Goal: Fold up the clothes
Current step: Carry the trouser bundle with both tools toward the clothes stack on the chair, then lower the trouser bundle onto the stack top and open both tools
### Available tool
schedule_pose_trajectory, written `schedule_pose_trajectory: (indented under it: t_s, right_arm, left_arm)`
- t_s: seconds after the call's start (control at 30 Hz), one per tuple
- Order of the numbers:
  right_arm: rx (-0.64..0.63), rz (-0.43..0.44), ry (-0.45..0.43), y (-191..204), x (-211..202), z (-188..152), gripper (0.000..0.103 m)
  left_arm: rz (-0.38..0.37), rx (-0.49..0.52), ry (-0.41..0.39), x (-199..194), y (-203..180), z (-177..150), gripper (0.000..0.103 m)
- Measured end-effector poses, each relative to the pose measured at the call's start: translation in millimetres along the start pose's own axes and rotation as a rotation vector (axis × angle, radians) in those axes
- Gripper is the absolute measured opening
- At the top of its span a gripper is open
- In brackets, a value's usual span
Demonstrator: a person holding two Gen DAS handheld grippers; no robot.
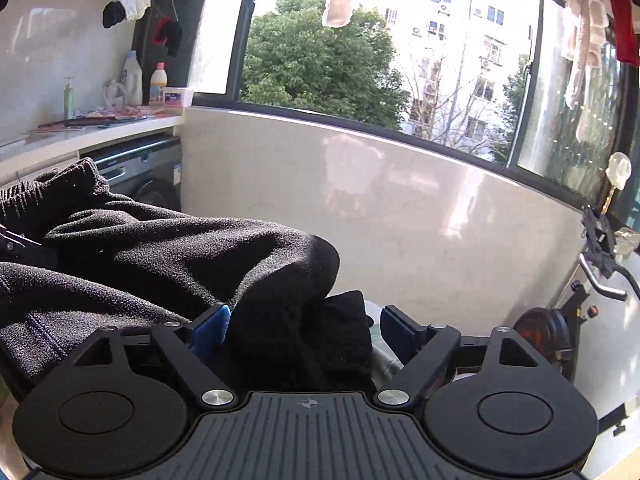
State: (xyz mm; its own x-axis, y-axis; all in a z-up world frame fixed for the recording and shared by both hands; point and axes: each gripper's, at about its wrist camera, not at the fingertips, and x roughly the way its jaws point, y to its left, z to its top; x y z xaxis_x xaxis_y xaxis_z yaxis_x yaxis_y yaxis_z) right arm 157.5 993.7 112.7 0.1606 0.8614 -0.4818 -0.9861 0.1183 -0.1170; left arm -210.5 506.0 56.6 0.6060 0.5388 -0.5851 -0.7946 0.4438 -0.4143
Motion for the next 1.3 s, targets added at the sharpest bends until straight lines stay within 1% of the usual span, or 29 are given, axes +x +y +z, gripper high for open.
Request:
schedule_pose_trajectory:
  t_s: [0.03,0.1,0.2,0.23,0.3,0.37,0.4,0.43,0.47,0.53,0.63,0.7,0.87,1.07,1.17,1.23,1.3]
  right_arm:
    - [0.022,-0.004,-0.006,-1.9,-5.6,-0.8,0.086]
    - [0.063,-0.014,-0.017,-5.5,-16.9,-3.4,0.087]
    - [0.077,-0.049,-0.034,-1.3,-31.8,-17.3,0.094]
    - [0.083,-0.063,-0.038,2.5,-33.7,-21.5,0.097]
    - [0.102,-0.105,-0.056,8.9,-39.3,-31.4,0.100]
    - [0.126,-0.149,-0.103,14.1,-48.7,-39.2,0.102]
    - [0.141,-0.157,-0.121,16.7,-54.5,-40.4,0.102]
    - [0.162,-0.157,-0.129,18.8,-59.5,-43.6,0.102]
    - [0.184,-0.154,-0.125,18.8,-63.5,-46.9,0.102]
    - [0.225,-0.148,-0.114,19.0,-71.6,-53.3,0.102]
    - [0.233,-0.151,-0.086,23.4,-84.0,-58.9,0.102]
    - [0.251,-0.170,-0.084,25.0,-96.4,-61.6,0.102]
    - [0.329,-0.185,-0.073,32.7,-127.2,-72.6,0.102]
    - [0.383,-0.215,-0.020,58.9,-151.0,-98.6,0.102]
    - [0.404,-0.223,0.014,76.4,-160.6,-109.9,0.102]
    - [0.415,-0.233,0.030,89.7,-170.0,-116.5,0.102]
    - [0.413,-0.264,0.047,99.5,-178.6,-122.0,0.102]
  left_arm:
    - [0.041,0.021,-0.026,-9.1,-0.4,3.9,0.097]
    - [0.097,0.068,-0.085,-24.6,-3.1,6.9,0.097]
    - [0.152,0.150,-0.154,-42.2,-13.8,8.3,0.099]
    - [0.166,0.177,-0.165,-44.1,-18.9,7.0,0.101]
    - [0.208,0.229,-0.172,-44.3,-31.1,1.6,0.102]
    - [0.265,0.259,-0.192,-36.4,-50.4,-1.2,0.102]
    - [0.272,0.268,-0.207,-35.8,-56.7,-5.5,0.102]
    - [0.261,0.270,-0.207,-36.4,-59.5,-9.3,0.103]
    - [0.247,0.272,-0.205,-37.0,-61.9,-13.0,0.103]
    - [0.215,0.265,-0.174,-31.5,-67.2,-20.0,0.103]
    - [0.184,0.272,-0.130,-29.8,-70.2,-30.7,0.103]
    - [0.187,0.274,-0.116,-31.8,-71.2,-36.1,0.103]
    - [0.241,0.289,-0.067,-39.3,-73.9,-55.8,0.103]
    - [0.191,0.330,0.014,-41.0,-76.7,-83.0,0.103]
    - [0.207,0.343,0.042,-43.2,-76.9,-95.7,0.103]
    - [0.239,0.379,0.047,-45.0,-80.1,-105.7,0.103]
    - [0.277,0.416,0.033,-49.0,-84.6,-115.8,0.103]
